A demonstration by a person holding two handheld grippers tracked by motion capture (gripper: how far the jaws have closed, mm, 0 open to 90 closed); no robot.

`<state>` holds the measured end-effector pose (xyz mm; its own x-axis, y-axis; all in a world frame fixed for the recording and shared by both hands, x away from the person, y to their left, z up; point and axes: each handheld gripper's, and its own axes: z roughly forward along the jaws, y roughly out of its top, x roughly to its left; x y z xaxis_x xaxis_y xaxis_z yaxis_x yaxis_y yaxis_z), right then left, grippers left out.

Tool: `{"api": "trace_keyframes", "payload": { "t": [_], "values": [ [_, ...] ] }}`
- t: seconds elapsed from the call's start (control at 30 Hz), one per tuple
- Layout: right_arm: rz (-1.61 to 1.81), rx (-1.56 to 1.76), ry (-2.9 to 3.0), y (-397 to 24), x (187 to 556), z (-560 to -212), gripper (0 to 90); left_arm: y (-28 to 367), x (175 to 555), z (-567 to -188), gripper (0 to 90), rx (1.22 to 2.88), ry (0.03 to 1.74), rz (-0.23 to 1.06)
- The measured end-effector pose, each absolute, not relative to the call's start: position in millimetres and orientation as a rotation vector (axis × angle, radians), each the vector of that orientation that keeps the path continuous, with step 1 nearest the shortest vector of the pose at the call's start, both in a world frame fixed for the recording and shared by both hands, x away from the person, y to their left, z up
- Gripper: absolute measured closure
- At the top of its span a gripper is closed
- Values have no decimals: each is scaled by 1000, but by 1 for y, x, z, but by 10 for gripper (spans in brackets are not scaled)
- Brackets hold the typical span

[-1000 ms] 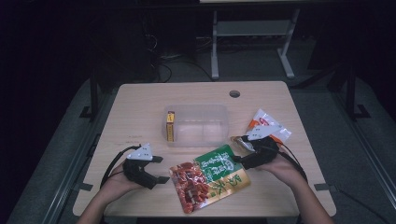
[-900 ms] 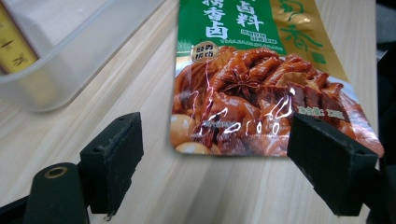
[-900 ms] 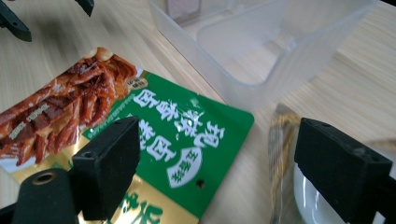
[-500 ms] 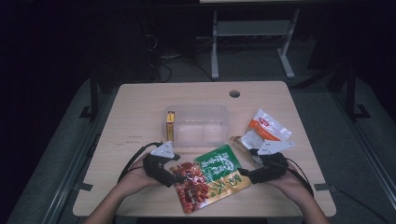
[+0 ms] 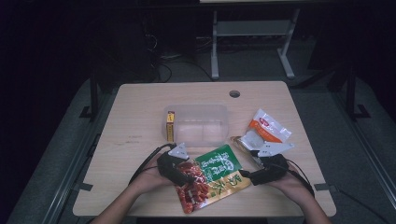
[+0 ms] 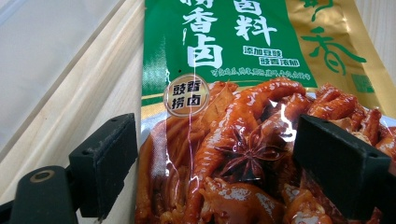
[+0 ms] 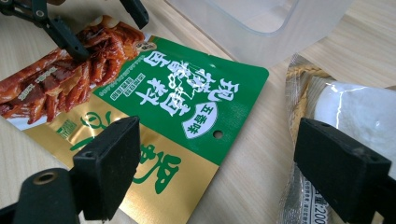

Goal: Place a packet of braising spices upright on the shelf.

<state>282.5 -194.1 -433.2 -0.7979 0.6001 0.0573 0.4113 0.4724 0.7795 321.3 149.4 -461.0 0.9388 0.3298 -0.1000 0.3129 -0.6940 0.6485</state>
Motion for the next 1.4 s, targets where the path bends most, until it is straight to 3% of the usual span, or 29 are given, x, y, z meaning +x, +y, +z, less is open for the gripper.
{"api": "trace_keyframes", "payload": {
  "t": [0.53, 0.77, 1.17, 1.4],
  "values": [
    [1199, 845, 2520, -192, 281, -435, 148, 149, 317, -464, 154, 2414, 439, 49],
    [1200, 849, 2519, -191, 280, -435, 148, 150, 314, -462, 324, 2416, 421, 71],
    [1207, 855, 2531, -192, 281, -434, 147, 147, 308, -461, 761, 2397, 376, 69],
    [1278, 901, 2577, -194, 288, -435, 136, 148, 309, -460, 869, 2388, 363, 53]
  ]
}}
